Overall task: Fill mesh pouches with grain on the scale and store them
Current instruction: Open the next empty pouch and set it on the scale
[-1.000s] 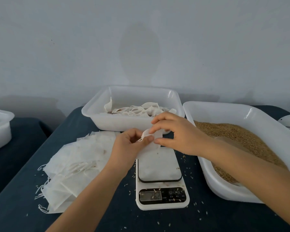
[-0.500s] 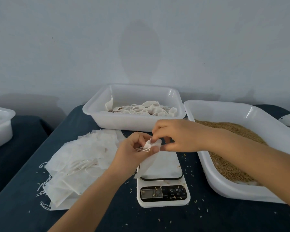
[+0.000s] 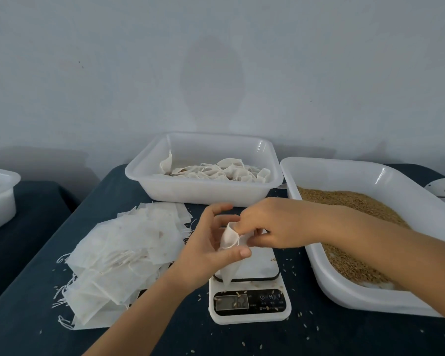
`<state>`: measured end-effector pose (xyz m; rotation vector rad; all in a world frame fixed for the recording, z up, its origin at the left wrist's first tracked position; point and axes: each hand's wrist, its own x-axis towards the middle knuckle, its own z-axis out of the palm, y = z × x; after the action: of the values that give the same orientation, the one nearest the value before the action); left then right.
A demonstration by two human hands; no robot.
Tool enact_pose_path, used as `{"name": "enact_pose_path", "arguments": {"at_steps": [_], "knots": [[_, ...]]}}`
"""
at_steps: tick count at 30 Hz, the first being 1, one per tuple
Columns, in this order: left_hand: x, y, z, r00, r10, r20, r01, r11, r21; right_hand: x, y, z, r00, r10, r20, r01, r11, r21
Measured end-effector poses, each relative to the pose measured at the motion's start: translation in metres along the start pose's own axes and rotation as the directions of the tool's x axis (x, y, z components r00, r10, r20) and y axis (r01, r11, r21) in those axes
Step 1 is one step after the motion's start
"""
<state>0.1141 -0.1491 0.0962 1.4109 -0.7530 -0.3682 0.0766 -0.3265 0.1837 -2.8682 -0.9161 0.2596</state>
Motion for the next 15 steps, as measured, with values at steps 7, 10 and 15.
{"name": "enact_pose_path", "arguments": {"at_steps": [7, 10, 15], "knots": [[0.002, 0.002, 0.0, 0.996, -0.04, 0.076, 0.043, 0.998, -0.04, -0.011, 0.0, -0.001, 0.99, -0.121, -0.077, 0.108, 0.982, -0.154], [0.002, -0.002, 0.0, 0.996, -0.024, 0.08, 0.031, 0.996, -0.082, -0.017, 0.001, -0.006, 0.993, -0.088, -0.078, 0.076, 0.987, -0.142], [0.008, -0.007, 0.006, 1.0, 0.005, 0.028, -0.001, 0.993, -0.121, -0.026, 0.005, -0.008, 0.997, -0.048, -0.059, 0.046, 0.998, -0.044]]}}
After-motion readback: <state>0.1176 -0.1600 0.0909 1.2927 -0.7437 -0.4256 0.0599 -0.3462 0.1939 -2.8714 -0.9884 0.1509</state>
